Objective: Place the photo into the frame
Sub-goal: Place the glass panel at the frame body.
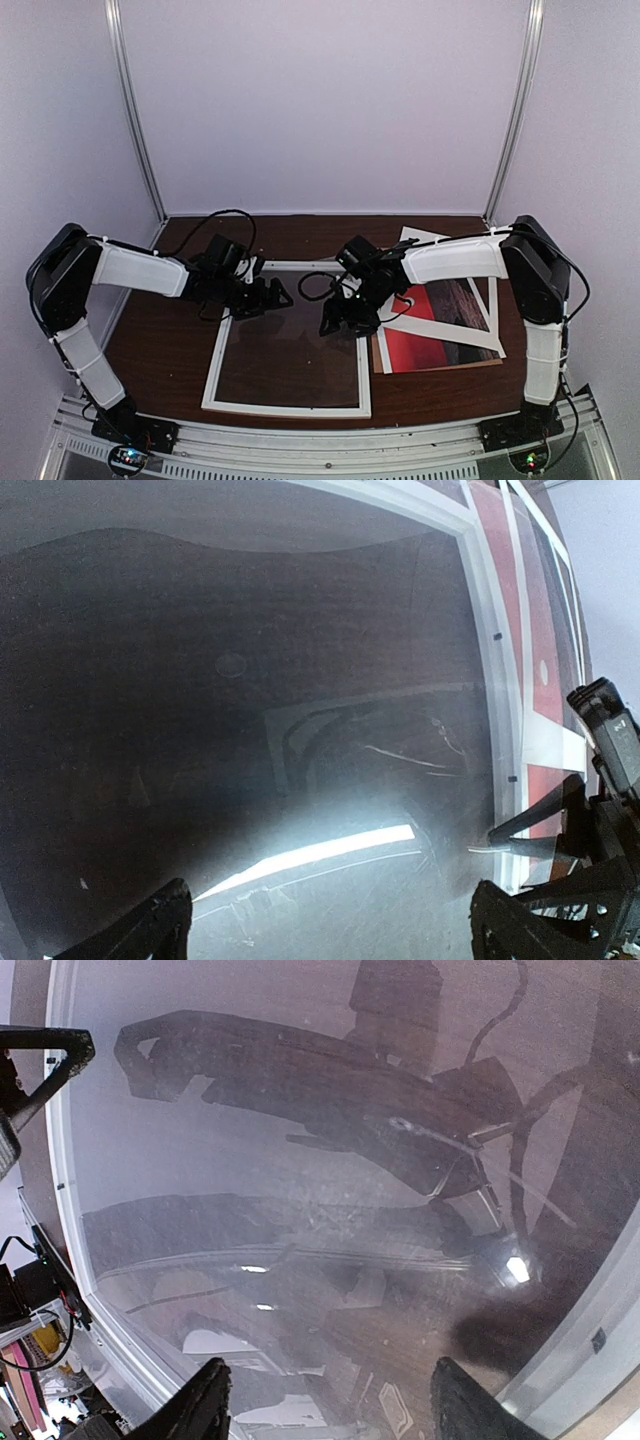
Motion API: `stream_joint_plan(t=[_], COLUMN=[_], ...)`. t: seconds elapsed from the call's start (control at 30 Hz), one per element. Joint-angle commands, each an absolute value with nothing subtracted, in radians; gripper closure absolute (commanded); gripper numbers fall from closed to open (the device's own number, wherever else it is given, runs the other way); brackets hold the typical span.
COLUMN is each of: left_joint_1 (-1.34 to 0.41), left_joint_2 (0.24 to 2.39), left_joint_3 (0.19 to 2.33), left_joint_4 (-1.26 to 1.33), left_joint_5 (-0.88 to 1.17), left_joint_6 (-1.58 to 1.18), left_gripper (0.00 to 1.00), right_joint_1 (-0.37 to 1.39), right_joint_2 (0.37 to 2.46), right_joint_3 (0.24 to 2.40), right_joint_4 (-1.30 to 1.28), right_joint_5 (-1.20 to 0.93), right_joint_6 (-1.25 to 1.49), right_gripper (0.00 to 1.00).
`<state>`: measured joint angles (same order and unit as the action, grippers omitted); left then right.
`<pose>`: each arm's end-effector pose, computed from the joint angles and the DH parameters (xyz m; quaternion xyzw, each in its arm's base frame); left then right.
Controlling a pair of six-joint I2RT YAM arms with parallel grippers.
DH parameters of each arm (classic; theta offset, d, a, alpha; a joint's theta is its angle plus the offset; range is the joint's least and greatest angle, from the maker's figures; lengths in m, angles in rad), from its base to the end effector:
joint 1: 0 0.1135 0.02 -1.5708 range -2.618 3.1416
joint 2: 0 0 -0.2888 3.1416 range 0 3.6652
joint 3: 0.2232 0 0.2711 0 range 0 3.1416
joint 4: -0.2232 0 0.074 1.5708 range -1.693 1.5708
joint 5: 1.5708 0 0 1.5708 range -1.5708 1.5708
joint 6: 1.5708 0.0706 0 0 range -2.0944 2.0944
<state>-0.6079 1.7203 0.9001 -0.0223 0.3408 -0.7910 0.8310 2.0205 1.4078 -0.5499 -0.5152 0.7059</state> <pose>0.2991 -0.2368 0.1418 -0.0240 0.9226 -0.3472 0.1666 0.2777 0.3559 0.1463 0.1107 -0.9419 -0.3156 0.0325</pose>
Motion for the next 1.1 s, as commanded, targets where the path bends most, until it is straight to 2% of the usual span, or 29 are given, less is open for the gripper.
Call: stream_joint_plan(t=[0.0, 1.07], left_joint_1=[-0.617, -0.627], left_joint_2=[1.747, 1.768], left_joint_3=[0.927, 0.864], left_joint_4=[0.03, 0.005], left_joint_5=[0.346, 0.29], left_joint_6=[-0.817, -0.813], left_gripper=[0.02, 0.03], right_joint_1=[0.836, 0.824], right_joint_2=[2.031, 2.022], right_joint_3=[1.419, 1.406], right_joint_4=[-0.539, -0.58], right_joint_5=[-0.494, -0.453], right_joint_6=[0.701, 0.681], right_gripper=[0.32, 0.31])
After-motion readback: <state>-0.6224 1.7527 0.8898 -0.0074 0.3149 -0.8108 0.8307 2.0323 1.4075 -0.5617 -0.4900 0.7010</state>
